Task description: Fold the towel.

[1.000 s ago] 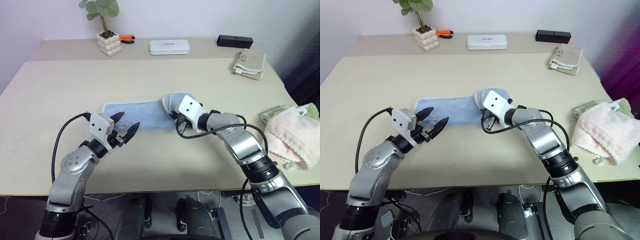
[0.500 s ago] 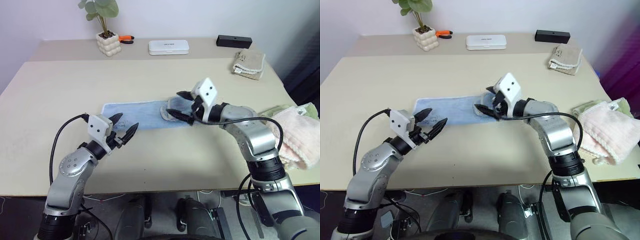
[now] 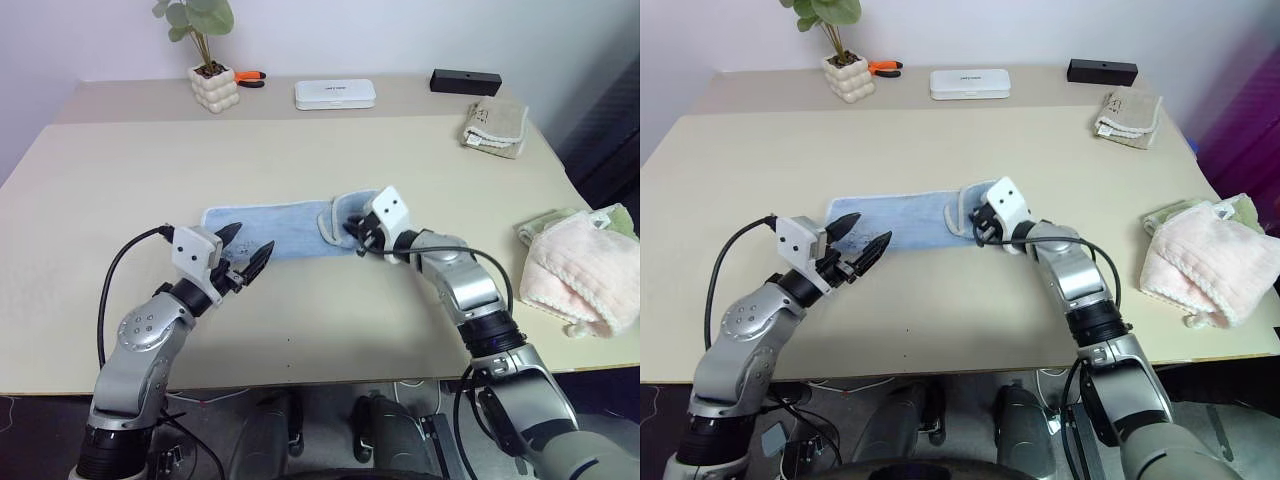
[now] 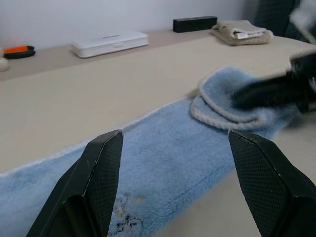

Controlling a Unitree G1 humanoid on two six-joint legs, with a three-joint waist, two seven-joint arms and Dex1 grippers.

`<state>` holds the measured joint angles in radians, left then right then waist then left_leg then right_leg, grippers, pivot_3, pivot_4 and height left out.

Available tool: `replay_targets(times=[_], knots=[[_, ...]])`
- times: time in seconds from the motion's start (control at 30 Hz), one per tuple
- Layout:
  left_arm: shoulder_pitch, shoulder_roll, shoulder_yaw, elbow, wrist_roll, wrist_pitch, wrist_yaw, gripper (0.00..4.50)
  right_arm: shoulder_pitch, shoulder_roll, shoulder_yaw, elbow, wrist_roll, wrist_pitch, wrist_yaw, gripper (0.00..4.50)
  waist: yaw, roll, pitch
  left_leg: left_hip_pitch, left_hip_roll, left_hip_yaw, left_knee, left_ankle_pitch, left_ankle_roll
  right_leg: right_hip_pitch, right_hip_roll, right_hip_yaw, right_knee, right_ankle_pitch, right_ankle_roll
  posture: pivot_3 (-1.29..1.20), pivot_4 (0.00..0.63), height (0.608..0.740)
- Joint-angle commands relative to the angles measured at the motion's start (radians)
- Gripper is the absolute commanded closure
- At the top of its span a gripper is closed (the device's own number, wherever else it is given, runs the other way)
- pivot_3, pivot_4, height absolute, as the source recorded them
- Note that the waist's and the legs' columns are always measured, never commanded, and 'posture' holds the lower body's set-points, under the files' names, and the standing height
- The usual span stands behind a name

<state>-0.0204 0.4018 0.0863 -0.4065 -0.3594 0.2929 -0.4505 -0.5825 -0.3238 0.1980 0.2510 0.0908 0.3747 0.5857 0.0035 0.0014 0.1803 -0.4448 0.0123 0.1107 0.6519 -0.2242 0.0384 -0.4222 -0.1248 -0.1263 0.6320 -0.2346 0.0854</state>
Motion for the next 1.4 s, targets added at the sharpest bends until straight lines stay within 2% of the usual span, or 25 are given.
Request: replay_targets(times=[0.03, 0.23, 0.27, 0.33, 0.4, 0.43, 0.47, 0.53, 0.63, 0.73, 0.8, 1.03, 1.2, 1.3, 1.4], knots=[[0.018, -0.005, 0.026, -0.05, -0.001, -0.013, 0.014, 1.05, 0.006, -0.002, 0.002, -0.002, -0.026, -0.041, 0.0, 3.93, -0.001, 0.0, 0.0, 0.0, 0.0, 0.0, 0.0, 0.0, 0.0, 0.0, 0.0, 0.0, 0.0, 0.0, 0.0, 0.0, 0.15, 0.733], [0.043, -0.028, 0.072, -0.069, -0.027, -0.002, 0.059, 1.05, -0.047, -0.028, -0.023, -0.048, -0.036, -0.161, 0.036, 3.93, -0.002, 0.0, 0.0, 0.0, 0.0, 0.0, 0.0, 0.0, 0.0, 0.0, 0.0, 0.0, 0.0, 0.0, 0.0, 0.0, 0.15, 0.733], [0.048, -0.036, 0.09, -0.074, -0.039, 0.004, 0.073, 1.05, -0.064, -0.035, -0.026, -0.059, -0.036, -0.188, 0.05, 3.7, -0.002, 0.0, 0.0, 0.0, 0.0, 0.0, 0.0, 0.0, 0.0, 0.0, 0.0, 0.0, 0.0, 0.0, 0.0, 0.0, 0.15, 0.733], [0.057, -0.05, 0.127, -0.075, -0.058, 0.025, 0.105, 1.05, -0.093, -0.057, -0.014, -0.076, -0.043, -0.254, 0.097, 3.13, -0.005, 0.0, 0.0, 0.0, 0.0, 0.0, 0.0, 0.0, 0.0, -0.001, 0.0, 0.001, 0.0, 0.0, 0.0, 0.0, 0.15, 0.733], [0.075, -0.073, 0.179, -0.074, -0.096, 0.074, 0.157, 1.05, -0.122, -0.077, 0.002, -0.1, -0.041, -0.308, 0.155, 2.16, -0.014, 0.0, 0.0, 0.0, 0.001, 0.0, 0.0, 0.0, 0.0, -0.001, 0.0, 0.001, 0.0, 0.0, 0.0, 0.0, 0.15, 0.733], [0.085, -0.087, 0.204, -0.08, -0.128, 0.107, 0.182, 0.5, -0.134, -0.08, 0.004, -0.11, -0.034, -0.314, 0.173, 1.56, -0.015, 0.0, 0.0, 0.0, 0.001, 0.0, 0.0, 0.0, 0.0, -0.001, 0.0, 0.001, 0.0, 0.0, 0.0, 0.0, 0.15, 0.733], [0.095, -0.102, 0.224, -0.088, -0.162, 0.139, 0.203, 0.16, -0.143, -0.081, 0.006, -0.117, -0.028, -0.318, 0.191, 1.03, -0.017, 0.0, 0.0, 0.0, 0.001, 0.0, 0.0, 0.0, 0.0, 0.0, 0.0, 0.001, 0.0, 0.0, 0.0, 0.0, 0.15, 0.733], [0.123, -0.125, 0.253, -0.114, -0.224, 0.191, 0.231, 0.0, -0.15, -0.084, 0.014, -0.129, -0.024, -0.333, 0.228, 0.12, -0.017, -0.001, -0.001, 0.001, 0.001, -0.001, 0.0, 0.0, 0.0, 0.0, 0.0, 0.0, 0.001, 0.0, 0.0, 0.0, 0.15, 0.733], [0.18, -0.157, 0.267, -0.159, -0.316, 0.287, 0.278, 0.0, -0.141, -0.088, 0.032, -0.152, -0.014, -0.343, 0.285, 0.05, -0.015, -0.001, 0.0, 0.001, 0.001, -0.001, 0.0, 0.0, 0.0, 0.0, 0.0, 0.0, 0.001, 0.0, 0.0, 0.0, 0.15, 0.733], [0.248, -0.2, 0.272, -0.19, -0.377, 0.362, 0.344, 0.0, -0.126, -0.062, 0.023, -0.165, 0.005, -0.336, 0.284, 0.05, -0.015, -0.001, 0.0, 0.001, 0.001, -0.001, 0.001, 0.0, 0.0, 0.001, 0.0, 0.0, 0.0, 0.0, 0.0, 0.0, 0.15, 0.733], [0.238, -0.242, 0.299, -0.184, -0.442, 0.395, 0.415, 0.0, -0.117, -0.056, 0.031, -0.162, -0.005, -0.345, 0.285, 0.05, -0.013, -0.001, 0.0, 0.001, 0.001, -0.001, 0.0, -0.001, 0.002, 0.001, 0.0, 0.001, 0.0, 0.0, 0.0, 0.0, 0.15, 0.733], [0.09, -0.345, 0.402, -0.1, -0.718, 0.429, 0.653, 0.0, -0.09, -0.038, 0.063, -0.161, -0.029, -0.367, 0.289, 0.05, -0.014, -0.001, -0.001, 0.001, 0.001, -0.003, 0.001, -0.002, 0.003, 0.002, 0.0, 0.0, 0.001, 0.0, 0.0, 0.0, 0.15, 0.733], [-0.064, -0.325, 0.429, 0.05, -0.826, 0.436, 0.763, 0.0, -0.071, -0.026, 0.079, -0.185, -0.034, -0.364, 0.282, 0.05, -0.012, -0.002, -0.001, 0.002, 0.001, -0.003, 0.002, 0.0, -0.001, 0.003, 0.001, -0.001, 0.001, 0.0, 0.0, 0.0, 0.15, 0.733], [-0.133, -0.322, 0.436, 0.129, -0.852, 0.428, 0.805, 0.91, -0.058, -0.024, 0.081, -0.204, -0.036, -0.356, 0.278, 0.0, -0.012, -0.002, -0.001, 0.002, 0.001, -0.003, 0.002, 0.0, -0.001, 0.004, 0.001, -0.001, 0.001, 0.0, 0.0, 0.0, 0.15, 0.733], [-0.163, -0.316, 0.43, 0.157, -0.859, 0.425, 0.812, 2.4, -0.049, -0.025, 0.079, -0.215, -0.038, -0.345, 0.271, 0.0, -0.012, -0.002, -0.001, 0.002, 0.0, -0.003, 0.003, 0.0, -0.001, 0.004, 0.001, -0.001, 0.001, 0.0, 0.0, 0.0, 0.15, 0.733]])
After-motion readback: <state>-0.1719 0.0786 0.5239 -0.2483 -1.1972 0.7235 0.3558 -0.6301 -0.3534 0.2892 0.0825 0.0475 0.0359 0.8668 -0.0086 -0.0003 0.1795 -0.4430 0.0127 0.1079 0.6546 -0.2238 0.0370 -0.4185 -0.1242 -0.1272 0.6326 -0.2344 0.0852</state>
